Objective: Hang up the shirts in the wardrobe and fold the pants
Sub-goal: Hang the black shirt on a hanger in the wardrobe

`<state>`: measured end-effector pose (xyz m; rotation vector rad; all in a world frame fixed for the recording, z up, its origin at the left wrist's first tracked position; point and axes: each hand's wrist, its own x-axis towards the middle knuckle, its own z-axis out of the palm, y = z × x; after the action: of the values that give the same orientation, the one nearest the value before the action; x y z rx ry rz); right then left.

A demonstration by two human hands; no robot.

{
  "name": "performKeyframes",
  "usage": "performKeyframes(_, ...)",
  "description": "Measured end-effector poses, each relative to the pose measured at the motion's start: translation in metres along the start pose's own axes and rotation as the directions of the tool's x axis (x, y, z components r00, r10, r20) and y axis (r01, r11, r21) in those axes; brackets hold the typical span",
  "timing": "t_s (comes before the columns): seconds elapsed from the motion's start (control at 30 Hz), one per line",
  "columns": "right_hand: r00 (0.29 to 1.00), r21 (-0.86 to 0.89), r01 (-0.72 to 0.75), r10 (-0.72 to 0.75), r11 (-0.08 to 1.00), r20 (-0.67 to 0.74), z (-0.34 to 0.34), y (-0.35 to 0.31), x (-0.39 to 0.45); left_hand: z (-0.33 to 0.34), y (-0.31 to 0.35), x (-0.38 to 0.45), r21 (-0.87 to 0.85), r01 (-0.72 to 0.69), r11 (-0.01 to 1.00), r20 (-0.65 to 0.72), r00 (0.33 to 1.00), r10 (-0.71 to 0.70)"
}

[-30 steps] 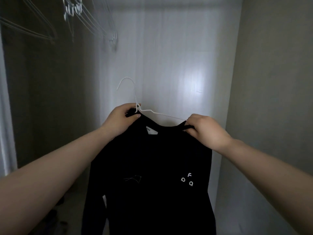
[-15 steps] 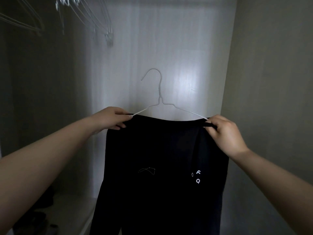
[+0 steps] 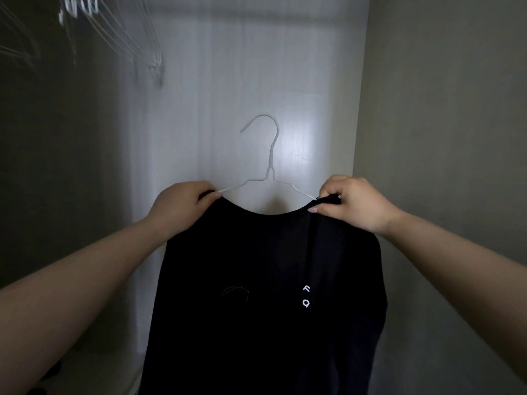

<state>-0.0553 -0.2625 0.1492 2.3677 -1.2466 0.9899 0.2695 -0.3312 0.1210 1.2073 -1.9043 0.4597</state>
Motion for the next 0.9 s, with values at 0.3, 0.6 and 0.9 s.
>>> performKeyframes(0.3, 0.990, 0.223, -0.136, 0.129, 0.965, 0.049, 0.000, 0.016, -0.014, -0.013, -0.013, 0.010, -0.024, 0.042, 0.999, 0.059, 0.997, -0.041)
performKeyframes(0.6, 0.984, 0.220, -0.180, 0.178, 0.959, 0.029, -0.008, 0.027, -0.020, -0.028, -0.020, 0.004, -0.278, -0.233, 0.932, 0.237, 0.923, 0.302)
performKeyframes(0.9, 0.972, 0.299, -0.232, 0.234, 0.926, 0.030, -0.011, 0.037, -0.027, -0.034, 0.000, 0.007, -0.629, 0.058, 0.775, 0.423, 0.862, 0.278)
